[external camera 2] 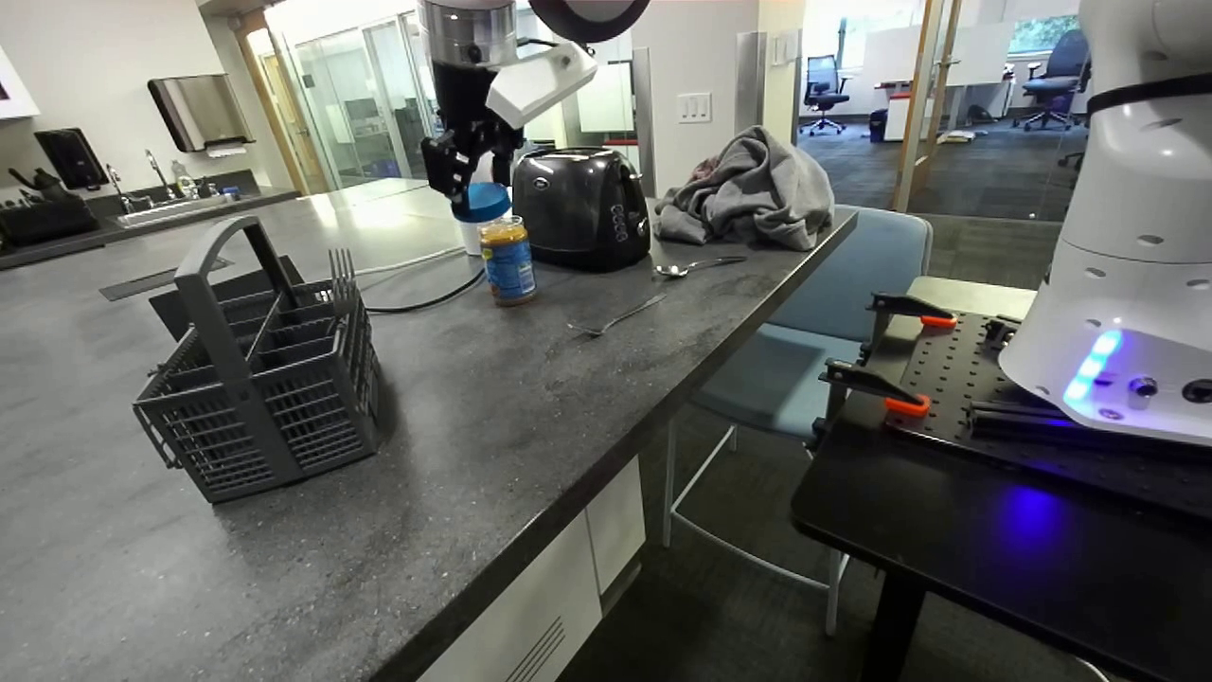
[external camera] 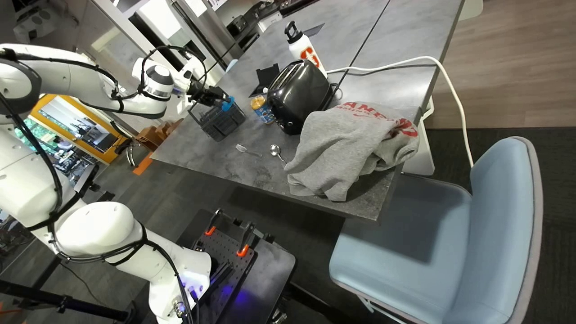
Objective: Put the blue lid on top of the peanut butter jar
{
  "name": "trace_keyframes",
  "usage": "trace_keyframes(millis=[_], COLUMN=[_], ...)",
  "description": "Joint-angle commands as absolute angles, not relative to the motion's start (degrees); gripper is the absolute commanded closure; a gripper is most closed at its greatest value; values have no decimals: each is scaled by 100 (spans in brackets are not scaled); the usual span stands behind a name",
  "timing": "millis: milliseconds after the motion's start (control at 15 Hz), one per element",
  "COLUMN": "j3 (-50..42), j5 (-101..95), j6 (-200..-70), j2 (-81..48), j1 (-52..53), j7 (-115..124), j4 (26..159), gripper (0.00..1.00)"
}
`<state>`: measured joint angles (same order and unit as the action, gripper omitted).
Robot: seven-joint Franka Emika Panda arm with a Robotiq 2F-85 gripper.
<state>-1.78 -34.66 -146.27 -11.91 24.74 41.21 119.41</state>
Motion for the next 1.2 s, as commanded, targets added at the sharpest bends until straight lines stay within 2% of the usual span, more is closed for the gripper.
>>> trace_keyframes(millis=[0, 267, 333, 400, 667, 733, 1133], j3=[-11, 110, 53, 45, 66, 73, 164], j5=[-3395, -2782, -3009, -2982, -2987, -2986, -2672], j6=[-14056, -13716, -13945, -13941, -13942, -13942, -14415], j2=[-1408, -1560, -1438, -1463, -1481, -1483, -1690], j1=[2022, 1656, 1729, 1700, 1710, 1712, 1582], j7=[4000, 3258, 3520, 3478, 3488, 3489, 2993], j4=[11336, 10959, 11225, 11185, 11197, 11198, 11090], gripper=[46, 46, 46, 21, 21, 46, 46])
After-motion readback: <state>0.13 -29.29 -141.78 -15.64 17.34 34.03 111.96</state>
